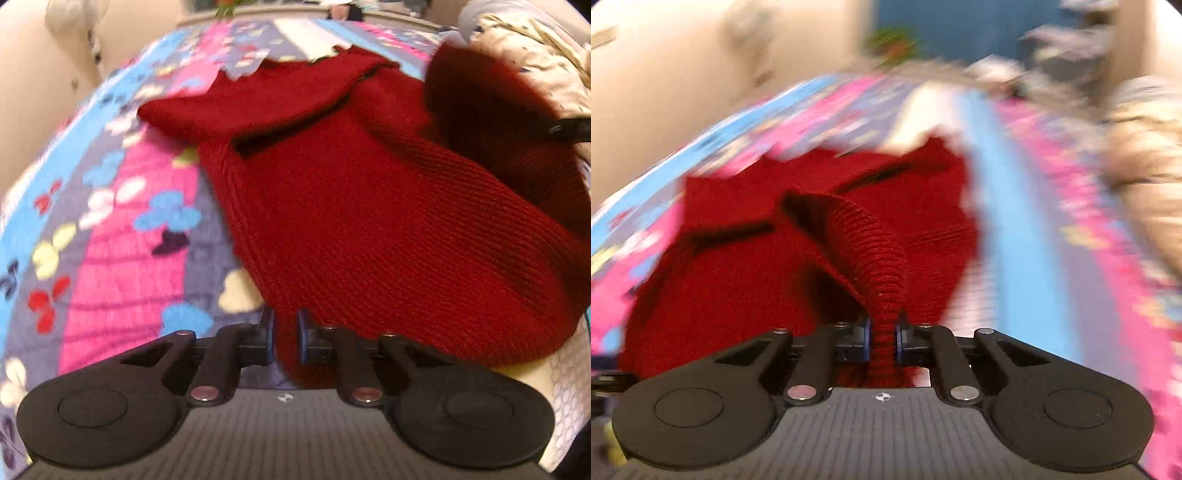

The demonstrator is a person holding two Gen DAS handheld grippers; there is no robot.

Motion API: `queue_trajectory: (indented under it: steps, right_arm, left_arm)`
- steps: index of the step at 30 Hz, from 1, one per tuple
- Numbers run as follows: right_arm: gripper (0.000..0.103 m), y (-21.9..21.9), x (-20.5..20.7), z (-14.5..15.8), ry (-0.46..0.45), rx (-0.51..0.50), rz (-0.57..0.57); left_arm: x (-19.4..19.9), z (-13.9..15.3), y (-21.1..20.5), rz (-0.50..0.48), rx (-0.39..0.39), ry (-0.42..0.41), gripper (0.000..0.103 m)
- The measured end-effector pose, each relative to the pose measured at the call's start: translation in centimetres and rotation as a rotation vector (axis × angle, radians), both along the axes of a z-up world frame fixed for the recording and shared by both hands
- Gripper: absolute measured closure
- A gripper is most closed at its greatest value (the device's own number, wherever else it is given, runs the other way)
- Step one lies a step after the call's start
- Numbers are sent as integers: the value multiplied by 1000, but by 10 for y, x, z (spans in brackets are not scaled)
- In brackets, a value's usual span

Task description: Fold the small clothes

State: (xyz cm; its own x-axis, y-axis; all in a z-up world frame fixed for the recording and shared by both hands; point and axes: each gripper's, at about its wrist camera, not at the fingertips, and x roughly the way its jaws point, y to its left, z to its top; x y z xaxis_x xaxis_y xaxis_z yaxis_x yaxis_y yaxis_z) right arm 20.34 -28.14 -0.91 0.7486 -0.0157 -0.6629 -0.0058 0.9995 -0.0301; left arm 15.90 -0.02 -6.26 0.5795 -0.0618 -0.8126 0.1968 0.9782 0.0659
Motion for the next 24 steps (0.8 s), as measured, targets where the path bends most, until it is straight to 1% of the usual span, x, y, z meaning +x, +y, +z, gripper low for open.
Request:
queue_trajectory:
  steps: [2, 4, 5, 6, 7, 8, 9, 11, 13, 14, 15, 16, 17, 18, 19, 21, 22, 23, 24]
  right_arm:
    - [92, -39, -28, 13, -41, 105, -141]
    - [93, -69, -61, 14, -42, 135, -282]
    - [93, -80, -78, 10, -31, 164, -325]
    - [93, -88, -94, 5, -19, 207, -354]
    - [94, -95, -110, -1, 0, 271, -368]
    - [94, -95, -121, -5, 17, 311, -376]
    - [94, -91, -130, -7, 27, 322, -379]
    - [94, -75, -147, -5, 42, 321, -354]
    - [93, -59, -161, -8, 104, 367, -305]
    - [93, -47, -162, -13, 162, 383, -242]
    - [92, -36, -163, -18, 220, 378, -155]
    - [91, -25, -165, -19, 250, 355, -101]
    - [90, -19, -167, -19, 264, 327, -71]
    - [88, -16, -168, -17, 270, 296, -45]
    - [85, -14, -168, -12, 269, 270, -28]
    - [82, -27, -166, 1, 238, 293, -34]
    - [81, -37, -162, 7, 227, 307, -31]
    - [78, -43, -158, 13, 211, 303, -25]
    - [68, -48, -154, 19, 189, 274, -30]
  left_arm:
    - [-3, 5, -1, -8, 0, -33, 92]
    - [-6, 17, 2, 10, -11, -92, 93]
    - [-7, 25, 7, 25, -37, -127, 93]
    - [-9, 36, 14, 43, -67, -168, 93]
    - [-10, 45, 21, 61, -87, -206, 93]
    - [-12, 53, 28, 81, -94, -239, 93]
    - [-15, 61, 37, 112, -90, -273, 94]
    - [-19, 75, 60, 178, -109, -321, 94]
    - [-21, 84, 85, 245, -158, -343, 95]
    - [-20, 85, 95, 270, -173, -336, 96]
    - [-17, 84, 103, 285, -195, -312, 96]
    - [-15, 82, 112, 295, -233, -286, 96]
    - [-14, 80, 118, 304, -275, -265, 95]
    - [-15, 79, 123, 306, -301, -251, 90]
    - [-14, 77, 128, 300, -319, -236, 87]
    - [-21, 75, 133, 301, -321, -217, 72]
    - [-21, 73, 136, 306, -319, -200, 70]
    - [-21, 69, 140, 314, -318, -178, 70]
    - [-24, 66, 143, 327, -315, -148, 70]
